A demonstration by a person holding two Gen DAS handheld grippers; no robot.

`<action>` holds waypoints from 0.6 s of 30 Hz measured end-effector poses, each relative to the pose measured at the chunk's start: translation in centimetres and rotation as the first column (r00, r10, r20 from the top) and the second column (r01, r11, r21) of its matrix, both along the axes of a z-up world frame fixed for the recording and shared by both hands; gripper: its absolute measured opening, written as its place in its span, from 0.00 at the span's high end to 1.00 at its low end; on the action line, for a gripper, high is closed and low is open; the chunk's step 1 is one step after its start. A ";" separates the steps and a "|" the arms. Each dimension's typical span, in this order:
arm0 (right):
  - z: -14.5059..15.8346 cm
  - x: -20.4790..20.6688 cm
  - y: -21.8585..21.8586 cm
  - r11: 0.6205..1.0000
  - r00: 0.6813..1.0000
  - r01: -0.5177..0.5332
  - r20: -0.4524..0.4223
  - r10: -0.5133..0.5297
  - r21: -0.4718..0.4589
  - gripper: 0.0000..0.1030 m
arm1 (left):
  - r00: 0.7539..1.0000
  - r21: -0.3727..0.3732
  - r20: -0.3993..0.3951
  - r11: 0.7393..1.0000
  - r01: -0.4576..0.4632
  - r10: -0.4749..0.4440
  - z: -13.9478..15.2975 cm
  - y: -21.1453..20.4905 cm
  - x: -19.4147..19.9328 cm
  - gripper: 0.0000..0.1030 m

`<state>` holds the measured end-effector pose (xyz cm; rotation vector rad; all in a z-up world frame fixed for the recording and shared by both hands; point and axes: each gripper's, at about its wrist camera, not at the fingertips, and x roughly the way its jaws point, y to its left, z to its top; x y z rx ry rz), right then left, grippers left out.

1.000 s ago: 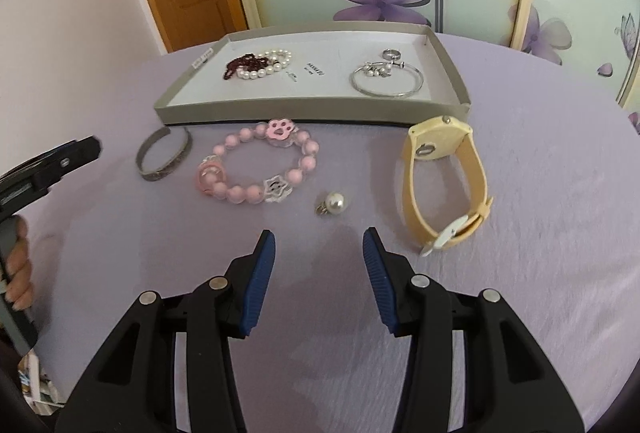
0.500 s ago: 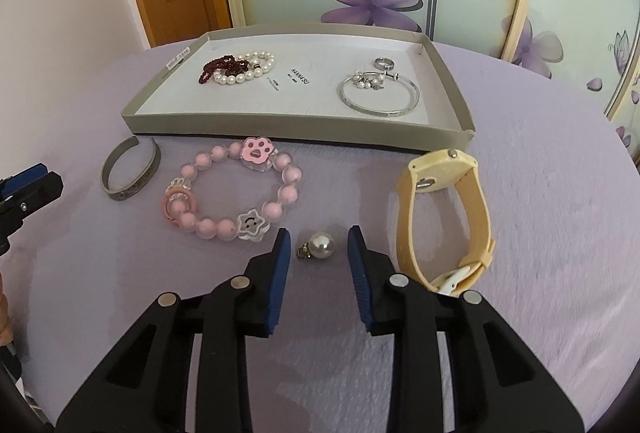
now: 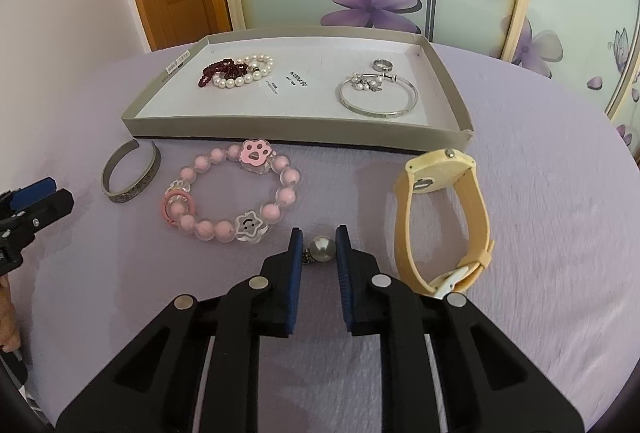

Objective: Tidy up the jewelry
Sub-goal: 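Move the right tool to the pearl earring and close on it, then grasp the grey metal bangle with the left tool while the right tool holds the earring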

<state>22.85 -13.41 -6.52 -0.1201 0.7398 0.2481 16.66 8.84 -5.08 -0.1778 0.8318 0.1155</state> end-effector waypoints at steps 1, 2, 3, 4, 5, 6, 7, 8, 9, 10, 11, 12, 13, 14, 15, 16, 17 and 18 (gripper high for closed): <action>0.0 -0.1 0.0 1.000 1.000 -0.003 -0.001 0.003 0.002 0.84 | 1.000 0.000 -0.002 1.000 0.001 -0.001 -0.1 0.0 0.0 0.28; 0.0 -0.2 0.0 1.000 1.000 -0.008 -0.007 0.008 0.007 0.84 | 1.000 0.000 -0.003 1.000 0.002 -0.002 -0.1 -0.1 0.0 0.28; 0.0 -0.4 0.0 1.000 1.000 -0.012 -0.009 0.012 0.010 0.84 | 1.000 0.000 -0.004 1.000 0.002 -0.002 -0.2 -0.1 0.0 0.28; 0.0 -0.5 0.0 1.000 1.000 -0.014 -0.008 0.014 0.006 0.84 | 1.000 0.000 -0.005 1.000 0.003 -0.003 -0.2 -0.1 0.0 0.28; 0.1 -0.6 0.0 1.000 1.000 -0.014 -0.006 0.014 0.007 0.84 | 1.000 -0.001 -0.006 1.000 0.004 -0.004 -0.3 -0.2 0.1 0.28; 0.1 -0.7 0.0 1.000 1.000 -0.017 -0.007 0.017 0.012 0.84 | 1.000 -0.001 -0.008 1.000 0.006 -0.006 -0.3 -0.3 0.1 0.28; 0.2 -0.8 -0.1 1.000 1.000 -0.017 -0.006 0.017 0.019 0.84 | 1.000 -0.001 -0.008 1.000 0.009 -0.009 -0.3 -0.3 0.1 0.28; 0.3 -1.0 -0.2 0.999 1.000 -0.018 -0.003 0.018 0.028 0.84 | 1.000 -0.001 -0.009 1.000 0.010 -0.010 -0.3 -0.4 0.1 0.28; 0.5 -1.1 -0.2 0.999 1.000 -0.021 0.001 0.021 0.035 0.84 | 1.000 -0.001 -0.010 1.000 0.012 -0.012 -0.3 -0.5 0.1 0.28; 0.8 -1.4 -0.3 0.999 1.000 -0.023 0.008 0.023 0.041 0.84 | 1.000 -0.001 -0.011 1.000 0.014 -0.014 -0.3 -0.6 0.2 0.28; 1.2 -1.6 -0.4 0.998 1.000 -0.026 0.016 0.025 0.049 0.84 | 1.000 -0.003 -0.014 1.000 0.016 -0.016 -0.3 -0.7 0.3 0.27; 1.5 -1.8 -0.5 0.998 0.999 -0.029 0.024 0.028 0.057 0.84 | 1.000 -0.004 -0.015 1.000 0.018 -0.018 -0.3 -0.8 0.4 0.26; 1.9 -2.0 -0.6 0.997 0.999 -0.032 0.032 0.030 0.065 0.84 | 1.000 -0.005 -0.015 1.000 0.020 -0.020 -0.3 -0.9 0.4 0.24; 2.3 -2.2 -0.8 0.997 0.999 -0.034 0.041 0.031 0.071 0.84 | 1.000 -0.007 -0.016 1.000 0.023 -0.023 -0.3 -1.1 0.6 0.24; 2.6 -2.3 -0.8 0.996 0.998 -0.036 0.048 0.033 0.076 0.84 | 0.999 -0.009 -0.019 1.000 0.027 -0.027 -0.4 -1.4 0.8 0.24; 2.9 -2.4 -0.9 0.996 0.998 -0.039 0.055 0.034 0.082 0.84 | 0.999 -0.007 -0.023 1.000 0.028 -0.029 -0.4 -1.6 1.1 0.24; 3.2 -2.5 -1.0 0.996 0.998 -0.040 0.061 0.034 0.085 0.84 | 0.999 -0.005 -0.027 1.000 0.029 -0.029 -0.5 -1.8 1.3 0.23; 3.3 -2.5 -1.1 0.995 0.997 -0.040 0.065 0.034 0.088 0.84 | 0.999 -0.002 -0.033 1.000 0.030 -0.030 -0.7 -2.0 1.7 0.23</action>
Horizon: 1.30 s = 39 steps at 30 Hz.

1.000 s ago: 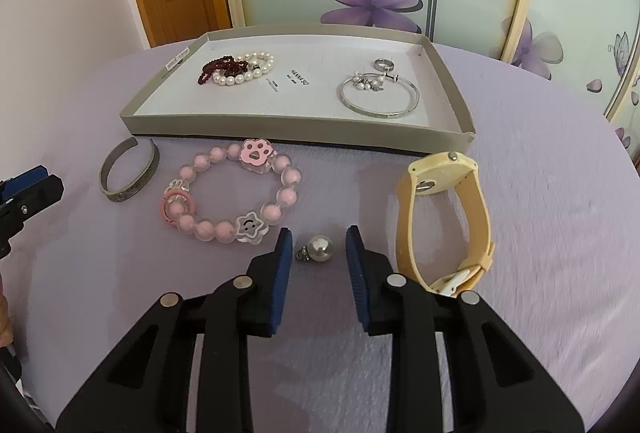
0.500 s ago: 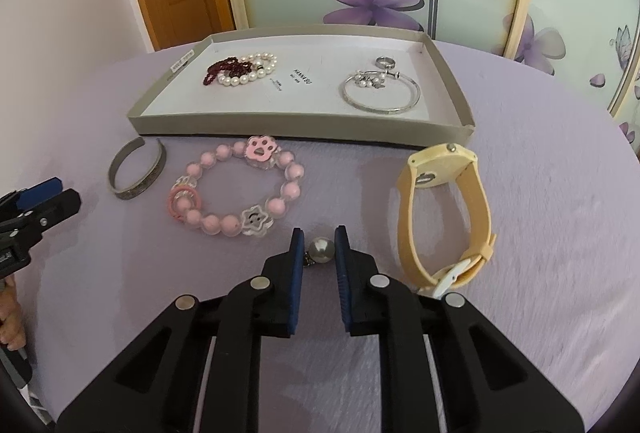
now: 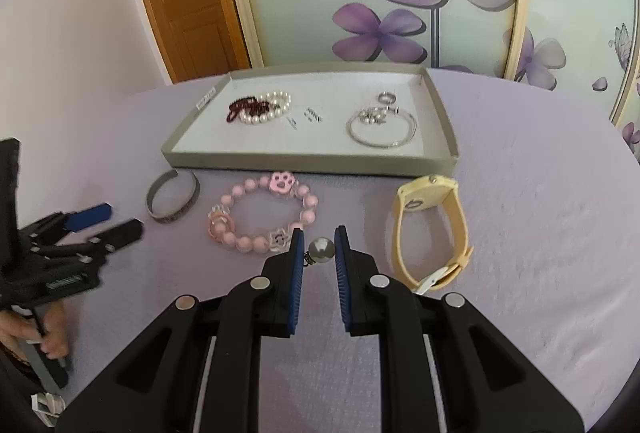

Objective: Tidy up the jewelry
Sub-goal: 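Grasp the grey metal bangle with the left tool while the right tool holds the earring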

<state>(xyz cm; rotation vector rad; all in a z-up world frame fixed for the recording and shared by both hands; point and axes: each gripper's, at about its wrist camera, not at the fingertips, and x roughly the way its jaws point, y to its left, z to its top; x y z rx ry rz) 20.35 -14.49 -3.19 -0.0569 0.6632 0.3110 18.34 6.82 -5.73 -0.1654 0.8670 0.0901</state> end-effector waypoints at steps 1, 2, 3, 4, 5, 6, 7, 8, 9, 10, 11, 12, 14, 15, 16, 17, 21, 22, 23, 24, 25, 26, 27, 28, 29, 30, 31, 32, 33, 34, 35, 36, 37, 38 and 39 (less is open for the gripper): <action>0.2 0.0 -0.1 1.000 1.000 0.000 0.004 0.000 0.004 0.84 | 1.000 0.004 -0.009 1.000 -0.001 0.001 -0.2 -0.3 0.5 0.23; 0.3 0.1 -0.2 1.000 1.000 0.001 0.005 -0.001 0.006 0.84 | 1.000 0.008 -0.017 1.000 -0.004 0.004 -0.4 -0.5 0.8 0.23; 0.4 0.2 -0.3 1.000 1.000 0.002 0.006 -0.002 0.008 0.84 | 1.000 0.011 -0.025 1.000 -0.007 0.008 -0.6 -0.7 1.3 0.23; 0.4 0.2 -0.4 1.000 1.000 0.003 0.006 -0.003 0.009 0.84 | 0.999 0.015 -0.034 1.000 -0.010 0.010 -0.8 -0.9 1.8 0.23; 0.4 0.2 -0.5 1.000 1.000 0.003 0.006 -0.003 0.011 0.84 | 0.999 0.020 -0.041 1.000 -0.012 0.013 -1.0 -1.1 2.2 0.23; 0.4 0.3 -0.6 1.000 1.000 0.005 0.005 -0.005 0.013 0.84 | 0.999 0.029 -0.050 0.999 -0.017 0.018 -1.2 -1.2 2.7 0.23; 0.4 0.3 -0.7 1.000 1.000 0.005 0.004 -0.005 0.015 0.84 | 0.998 0.041 -0.060 0.999 -0.023 0.025 -1.4 -1.4 3.3 0.22; 0.4 0.4 -0.9 1.000 1.000 0.007 0.002 -0.007 0.018 0.84 | 0.998 0.056 -0.059 0.998 -0.028 0.031 -1.4 -1.5 3.6 0.22; 0.4 0.5 -1.0 1.000 1.000 0.008 0.001 -0.008 0.021 0.84 | 0.997 0.068 -0.062 0.997 -0.032 0.037 -1.5 -1.6 4.1 0.21; 0.4 0.5 -1.2 1.000 1.000 0.010 0.000 -0.010 0.022 0.84 | 0.997 0.079 -0.064 0.996 -0.037 0.042 -1.6 -1.7 4.5 0.21; 0.4 0.5 -1.3 1.000 1.000 0.011 0.000 -0.011 0.024 0.84 | 0.997 0.085 -0.066 0.995 -0.042 0.047 -1.6 -1.8 4.8 0.21; 0.4 0.6 -1.4 1.000 1.000 0.012 -0.001 -0.012 0.027 0.84 | 0.996 0.092 -0.067 0.995 -0.047 0.053 -1.7 -1.8 5.1 0.21; 0.5 0.7 -1.7 0.999 1.000 0.014 -0.003 -0.014 0.033 0.84 | 0.996 0.109 -0.067 0.992 -0.058 0.066 -1.8 -1.9 5.7 0.22; 0.5 0.7 -1.7 0.999 1.000 0.015 -0.005 -0.015 0.037 0.84 | 0.996 0.112 -0.065 0.992 -0.060 0.068 -1.8 -1.9 5.8 0.22; 0.5 0.8 -1.8 0.999 1.000 0.017 -0.006 -0.016 0.040 0.84 | 0.995 0.111 -0.063 0.992 -0.066 0.073 -1.7 -2.0 6.1 0.24; 0.5 0.8 -1.8 0.999 1.000 0.017 -0.006 -0.017 0.042 0.84 | 0.995 0.112 -0.060 0.991 -0.070 0.077 -1.7 -2.0 6.1 0.29; 0.5 0.8 -1.9 0.999 1.000 0.019 -0.007 -0.019 0.046 0.84 | 0.995 0.113 -0.052 0.991 -0.077 0.084 -1.5 -2.1 6.2 0.35; 0.5 0.8 -1.9 0.999 1.000 0.018 -0.007 -0.017 0.047 0.84 | 0.995 0.109 -0.051 0.991 -0.077 0.083 -1.5 -2.0 6.1 0.35; 0.6 0.7 -1.9 0.999 1.000 0.016 -0.006 -0.016 0.047 0.84 | 0.995 0.107 -0.050 0.991 -0.078 0.084 -1.4 -1.9 5.9 0.35; 0.6 0.6 -1.9 0.999 1.000 0.016 -0.004 -0.015 0.047 0.84 | 0.995 0.108 -0.050 0.991 -0.079 0.085 -1.4 -1.8 5.7 0.35; 0.7 0.4 -1.9 0.999 1.000 0.014 -0.002 -0.014 0.048 0.84 | 0.995 0.106 -0.050 0.991 -0.077 0.083 -1.4 -1.7 5.3 0.35; 0.7 0.4 -1.9 0.999 1.000 0.013 -0.001 -0.013 0.047 0.84 | 0.995 0.105 -0.051 0.992 -0.077 0.082 -1.4 -1.6 5.0 0.35; 0.8 0.2 -1.9 0.999 1.000 0.012 0.002 -0.012 0.046 0.84 | 0.995 0.103 -0.052 0.992 -0.076 0.082 -1.3 -1.4 4.6 0.35; 0.9 0.1 -1.8 0.999 1.000 0.011 0.004 -0.011 0.045 0.84 | 0.995 0.100 -0.050 0.992 -0.077 0.082 -1.1 -1.1 4.1 0.35; 1.0 0.0 -1.8 0.999 1.000 0.010 0.006 -0.010 0.046 0.84 | 0.996 0.099 -0.046 0.992 -0.077 0.082 -0.9 -1.0 3.7 0.35; 1.0 -0.1 -1.6 0.999 1.000 0.009 0.009 -0.009 0.046 0.84 | 0.996 0.101 -0.037 0.992 -0.079 0.083 -0.5 -0.7 3.2 0.35; 1.2 -0.2 -1.5 0.999 1.000 0.006 0.012 -0.007 0.046 0.84 | 0.996 0.103 -0.030 0.991 -0.082 0.085 -0.2 -0.5 2.9 0.35; 1.4 -0.5 -1.3 0.999 1.000 0.001 0.018 -0.002 0.046 0.84 | 0.996 0.107 -0.014 0.990 -0.088 0.090 0.4 -0.3 2.3 0.35; 1.5 -0.6 -1.1 0.999 1.000 -0.002 0.022 0.001 0.045 0.84 | 0.996 0.110 0.001 0.990 -0.093 0.093 1.0 0.0 1.9 0.35; 1.7 -0.8 -0.9 0.999 1.000 -0.006 0.028 0.005 0.044 0.84 | 0.995 0.116 0.019 0.988 -0.098 0.096 1.6 0.2 1.4 0.35; 1.8 -0.9 -0.8 0.999 0.999 -0.010 0.031 0.008 0.044 0.84 | 0.995 0.121 0.033 0.987 -0.102 0.099 2.1 0.3 1.0 0.35; 2.0 -1.1 -0.6 0.999 0.999 -0.014 0.036 0.012 0.042 0.84 | 0.994 0.126 0.047 0.986 -0.105 0.100 2.6 0.4 0.6 0.35; 2.1 -1.2 -0.4 0.999 0.999 -0.016 0.040 0.014 0.042 0.84 | 0.993 0.131 0.060 0.985 -0.109 0.102 3.1 0.4 0.3 0.35; 2.3 -1.4 -0.3 0.999 0.999 -0.020 0.044 0.018 0.041 0.84 | 0.992 0.135 0.075 0.984 -0.114 0.104 3.7 0.4 -0.2 0.35; 2.4 -1.6 -0.1 0.999 0.999 -0.022 0.049 0.020 0.040 0.84 | 0.991 0.137 0.087 0.984 -0.117 0.105 4.1 0.5 -0.5 0.35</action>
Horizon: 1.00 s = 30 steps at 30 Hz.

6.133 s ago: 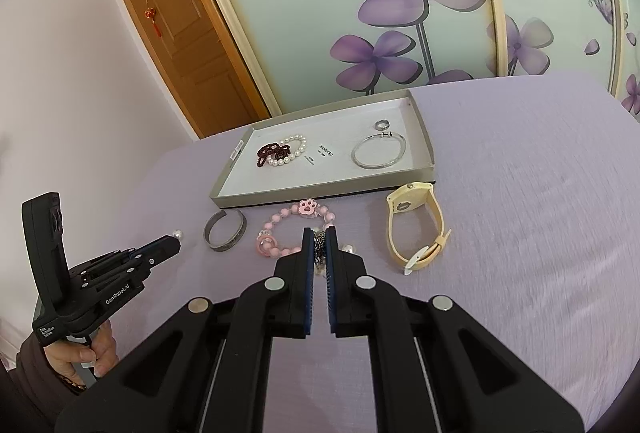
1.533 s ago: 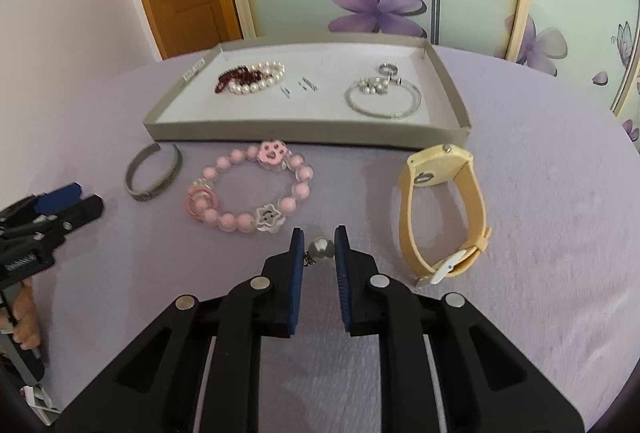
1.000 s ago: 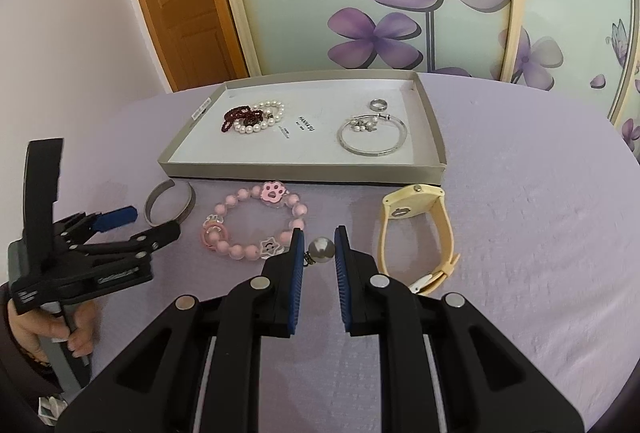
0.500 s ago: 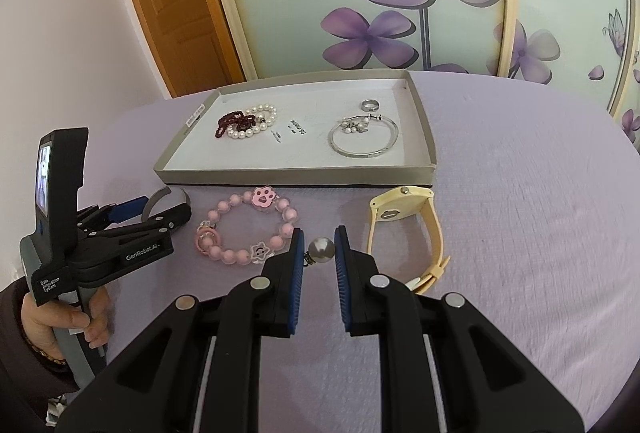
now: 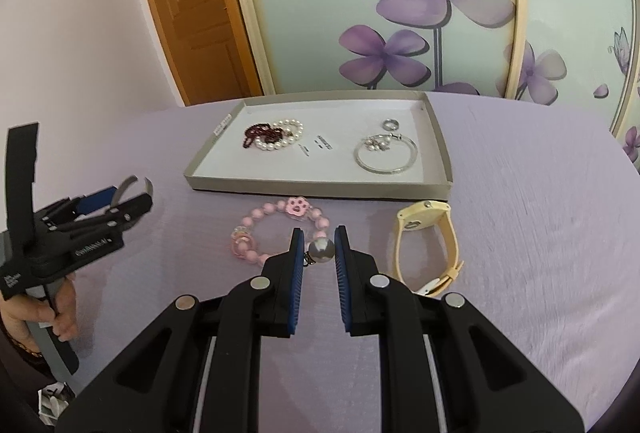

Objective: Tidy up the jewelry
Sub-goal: 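Grasp the grey metal bangle with the left tool while the right tool holds the earring, then carry earring and grey bangle into the tray and open both tools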

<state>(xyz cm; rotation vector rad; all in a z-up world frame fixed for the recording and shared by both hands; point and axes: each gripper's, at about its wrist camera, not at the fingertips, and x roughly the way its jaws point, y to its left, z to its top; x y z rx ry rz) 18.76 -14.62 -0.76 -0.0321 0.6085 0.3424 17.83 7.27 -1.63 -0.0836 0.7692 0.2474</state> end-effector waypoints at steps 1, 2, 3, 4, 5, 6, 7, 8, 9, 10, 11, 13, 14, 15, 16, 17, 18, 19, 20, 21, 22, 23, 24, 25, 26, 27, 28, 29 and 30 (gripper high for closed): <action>0.1 -0.1 0.1 1.000 1.000 -0.001 0.004 0.001 -0.001 0.84 | 1.000 0.000 0.008 1.000 0.000 0.000 0.4 0.0 -0.3 0.35; 0.2 -0.3 0.2 1.000 1.000 -0.003 0.006 0.003 -0.001 0.84 | 1.000 -0.002 0.014 1.000 0.002 -0.002 0.7 0.0 -0.4 0.35; 0.3 -0.4 0.2 1.000 1.000 -0.003 0.008 0.003 -0.001 0.84 | 1.000 -0.002 0.020 1.000 0.004 -0.004 0.9 -0.1 -0.7 0.35; 0.4 -0.5 0.3 1.000 1.000 -0.004 0.012 0.004 -0.002 0.84 | 1.000 0.001 0.025 1.000 0.006 -0.007 1.2 -0.2 -0.9 0.35; 0.5 -0.6 0.3 1.000 1.000 -0.004 0.014 0.004 -0.002 0.84 | 1.000 0.003 0.029 1.000 0.008 -0.008 1.3 -0.3 -0.9 0.35; 0.6 -0.7 0.3 1.000 1.000 -0.002 0.016 0.002 -0.001 0.84 | 0.999 0.006 0.034 1.000 0.011 -0.011 1.5 -0.5 -1.1 0.35; 0.6 -0.8 0.3 1.000 1.000 -0.002 0.017 0.002 0.000 0.84 | 0.999 0.007 0.036 1.000 0.014 -0.014 1.6 -0.5 -1.2 0.35; 0.7 -0.9 0.2 1.000 1.000 -0.001 0.018 0.001 0.000 0.84 | 0.999 0.005 0.039 1.000 0.018 -0.018 1.7 -0.7 -1.4 0.35; 0.7 -1.0 0.2 1.000 1.000 -0.001 0.019 0.001 -0.001 0.84 | 0.999 0.005 0.041 1.000 0.022 -0.022 1.8 -0.8 -1.5 0.35; 0.8 -1.0 0.2 1.000 1.000 0.000 0.020 0.000 -0.002 0.84 | 0.999 0.005 0.042 1.000 0.024 -0.024 1.8 -0.9 -1.5 0.35; 0.8 -1.1 0.2 1.000 1.000 0.000 0.021 0.000 -0.002 0.84 | 0.999 0.007 0.044 1.000 0.028 -0.028 1.9 -1.0 -1.5 0.35; 0.9 -1.1 0.1 1.000 1.000 0.002 0.024 -0.002 -0.002 0.84 | 0.998 0.007 0.045 0.999 0.032 -0.032 2.0 -1.2 -1.6 0.35; 0.9 -1.1 0.0 1.000 1.000 0.003 0.024 -0.003 -0.001 0.84 | 0.998 0.007 0.045 0.999 0.033 -0.033 2.0 -1.2 -1.6 0.35; 1.0 -1.1 0.0 1.000 1.000 0.004 0.025 -0.004 -0.001 0.84 | 0.998 0.007 0.046 0.999 0.034 -0.034 2.0 -1.3 -1.6 0.35; 1.0 -1.1 -0.1 1.000 1.000 0.004 0.025 -0.004 0.000 0.84 | 0.998 0.008 0.046 0.999 0.035 -0.036 2.0 -1.4 -1.5 0.35; 1.0 -1.1 -0.1 1.000 1.000 0.004 0.026 -0.004 0.000 0.84 | 0.998 0.010 0.047 0.999 0.035 -0.035 2.1 -1.4 -1.6 0.35; 1.0 -1.1 -0.1 1.000 1.000 0.003 0.026 -0.004 0.001 0.84 | 0.998 0.011 0.047 0.999 0.034 -0.034 2.1 -1.4 -1.6 0.35; 1.0 -1.1 0.0 1.000 1.000 0.003 0.025 -0.003 0.001 0.84 | 0.998 0.010 0.045 0.999 0.033 -0.034 2.1 -1.4 -1.6 0.35; 1.0 -1.1 0.0 1.000 1.000 0.003 0.025 -0.003 0.000 0.84 | 0.998 0.010 0.045 0.999 0.034 -0.034 2.0 -1.4 -1.6 0.35; 0.9 -1.1 -0.1 1.000 1.000 0.002 0.024 -0.002 0.000 0.84 | 0.998 0.010 0.044 0.999 0.033 -0.033 2.0 -1.4 -1.5 0.35; 0.9 -1.1 -0.1 1.000 1.000 0.002 0.024 -0.002 0.000 0.84 | 0.999 0.009 0.043 0.999 0.032 -0.032 2.0 -1.5 -1.5 0.35; 0.9 -1.0 -0.1 1.000 1.000 0.001 0.023 -0.001 0.000 0.84 | 0.999 0.009 0.041 0.999 0.032 -0.032 1.9 -1.4 -1.4 0.35; 0.9 -1.0 -0.1 1.000 1.000 0.001 0.022 -0.001 0.000 0.84 | 0.999 0.009 0.039 0.999 0.032 -0.032 1.8 -1.4 -1.3 0.35; 0.8 -0.9 -0.1 1.000 1.000 0.002 0.020 -0.002 0.001 0.84 | 0.999 0.009 0.037 0.999 0.031 -0.032 1.8 -1.4 -1.3 0.35; 0.8 -0.9 -0.2 1.000 1.000 0.003 0.020 -0.003 0.001 0.84 | 0.999 0.010 0.036 0.999 0.031 -0.031 1.8 -1.4 -1.2 0.35; 0.8 -0.9 -0.2 1.000 1.000 0.004 0.019 -0.004 0.002 0.84 | 0.999 0.009 0.035 0.999 0.032 -0.032 1.7 -1.4 -1.2 0.35; 0.7 -0.9 -0.2 1.000 1.000 0.006 0.018 -0.007 0.002 0.84 | 0.999 0.008 0.035 0.999 0.032 -0.032 1.7 -1.4 -1.2 0.35; 0.7 -0.8 -0.3 1.000 1.000 0.010 0.017 -0.010 0.002 0.84 | 0.999 0.008 0.035 0.999 0.031 -0.031 1.7 -1.4 -1.1 0.35; 0.7 -0.7 -0.3 1.000 1.000 0.017 0.017 -0.017 0.002 0.84 | 0.999 0.007 0.035 0.999 0.032 -0.032 1.7 -1.4 -1.2 0.35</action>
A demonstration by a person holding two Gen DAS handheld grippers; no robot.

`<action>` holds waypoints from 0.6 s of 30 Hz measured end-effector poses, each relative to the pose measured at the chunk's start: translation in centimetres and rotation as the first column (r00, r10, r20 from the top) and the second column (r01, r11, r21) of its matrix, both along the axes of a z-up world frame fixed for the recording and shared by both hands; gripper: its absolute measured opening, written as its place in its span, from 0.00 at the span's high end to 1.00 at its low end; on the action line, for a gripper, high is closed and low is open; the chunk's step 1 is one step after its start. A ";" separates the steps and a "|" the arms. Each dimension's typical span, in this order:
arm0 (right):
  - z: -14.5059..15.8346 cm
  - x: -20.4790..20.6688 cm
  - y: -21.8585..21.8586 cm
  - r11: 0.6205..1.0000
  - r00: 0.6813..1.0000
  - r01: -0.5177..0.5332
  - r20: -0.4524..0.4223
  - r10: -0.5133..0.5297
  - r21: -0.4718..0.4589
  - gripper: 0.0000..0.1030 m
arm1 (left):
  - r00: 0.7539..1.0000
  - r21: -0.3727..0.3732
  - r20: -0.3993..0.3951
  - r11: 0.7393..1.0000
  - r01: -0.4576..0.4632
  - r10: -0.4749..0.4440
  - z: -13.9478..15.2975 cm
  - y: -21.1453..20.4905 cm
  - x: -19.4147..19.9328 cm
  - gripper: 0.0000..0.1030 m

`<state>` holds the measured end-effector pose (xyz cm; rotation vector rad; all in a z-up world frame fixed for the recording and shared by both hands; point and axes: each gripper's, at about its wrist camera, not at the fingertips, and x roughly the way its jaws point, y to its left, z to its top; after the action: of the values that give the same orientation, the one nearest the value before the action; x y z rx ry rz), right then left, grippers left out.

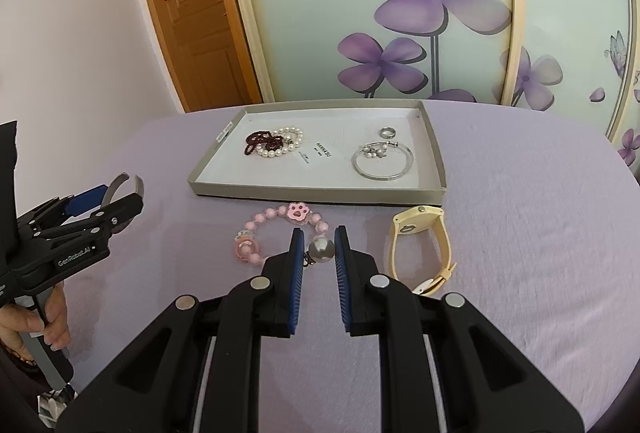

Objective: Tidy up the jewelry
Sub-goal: 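Carry earring and grey bangle into the tray and open both tools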

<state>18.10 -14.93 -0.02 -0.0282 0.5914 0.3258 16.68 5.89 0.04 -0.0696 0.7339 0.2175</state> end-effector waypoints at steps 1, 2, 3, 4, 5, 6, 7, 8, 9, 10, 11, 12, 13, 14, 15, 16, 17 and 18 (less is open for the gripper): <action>0.1 0.3 0.0 1.000 1.000 0.007 0.000 -0.007 -0.001 0.84 | 1.000 -0.001 0.000 1.000 0.000 0.000 0.0 0.0 0.0 0.35; 0.2 0.5 -0.1 1.000 1.000 0.012 0.000 -0.012 -0.002 0.84 | 1.000 -0.006 0.001 1.000 -0.002 0.002 0.0 0.1 0.1 0.35; 0.5 1.0 -0.3 1.000 1.000 0.019 0.002 -0.019 -0.002 0.84 | 1.000 -0.010 0.002 1.000 -0.002 0.002 0.1 0.2 0.3 0.35; 0.6 1.4 -0.3 1.000 1.000 0.023 0.003 -0.023 -0.002 0.84 | 1.000 -0.012 0.003 1.000 -0.002 0.002 0.1 0.2 0.4 0.35; 1.1 2.3 -0.3 1.000 1.000 0.030 0.006 -0.030 0.002 0.84 | 1.000 -0.013 0.006 1.000 -0.004 0.004 0.2 0.3 0.6 0.35; 1.5 3.0 -0.3 0.999 0.999 0.038 0.007 -0.038 0.009 0.84 | 1.000 -0.013 0.009 1.000 -0.006 0.006 0.4 0.4 0.9 0.35; 1.8 3.7 -0.4 0.999 0.999 0.044 0.008 -0.044 0.014 0.84 | 1.000 -0.015 0.011 1.000 -0.005 0.006 0.5 0.4 1.2 0.35; 2.3 4.9 -0.3 0.998 0.999 0.054 0.008 -0.054 0.021 0.84 | 1.000 -0.019 0.014 1.000 -0.004 0.005 0.6 0.5 1.6 0.35; 2.6 6.1 -0.2 0.997 0.998 0.065 0.005 -0.065 0.029 0.84 | 1.000 -0.025 0.019 1.000 -0.002 0.003 0.8 0.6 2.0 0.35; 2.7 7.1 -0.1 0.997 0.997 0.071 -0.004 -0.071 0.035 0.84 | 1.000 -0.029 0.022 1.000 -0.001 0.001 0.9 0.7 2.5 0.35; 2.8 8.7 0.1 0.996 0.997 0.077 -0.026 -0.076 0.049 0.84 | 1.000 -0.036 0.024 0.999 -0.002 0.002 1.0 0.9 3.1 0.35; 2.7 10.3 0.2 0.994 0.995 0.086 -0.053 -0.082 0.064 0.84 | 1.000 -0.041 0.024 0.999 -0.002 0.003 1.0 1.0 3.6 0.35; 2.7 11.4 0.3 0.993 0.994 0.093 -0.073 -0.087 0.073 0.84 | 1.000 -0.052 0.022 0.999 -0.003 0.004 0.9 1.2 4.3 0.35; 2.5 13.3 0.4 0.991 0.990 0.108 -0.101 -0.100 0.084 0.84 | 1.000 -0.058 0.021 0.998 -0.002 0.004 0.9 1.3 4.7 0.35; 2.4 14.5 0.5 0.989 0.987 0.118 -0.116 -0.108 0.088 0.84 | 1.000 -0.064 0.019 0.998 -0.002 0.003 0.8 1.4 5.3 0.35; 2.2 15.9 0.6 0.987 0.984 0.134 -0.132 -0.122 0.087 0.84 | 1.000 -0.066 0.017 0.998 0.001 0.000 0.7 1.4 5.9 0.35; 2.0 16.7 0.7 0.986 0.981 0.143 -0.144 -0.130 0.086 0.84 | 1.000 -0.067 0.017 0.998 0.003 -0.002 0.6 1.4 6.4 0.35; 1.7 17.7 0.9 0.985 0.978 0.150 -0.158 -0.136 0.084 0.84 | 1.000 -0.069 0.016 0.998 0.006 -0.005 0.5 1.4 7.0 0.35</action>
<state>35.76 -14.07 1.67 0.1321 0.7244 0.2169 23.67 7.29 0.52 -0.1347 0.7258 0.1858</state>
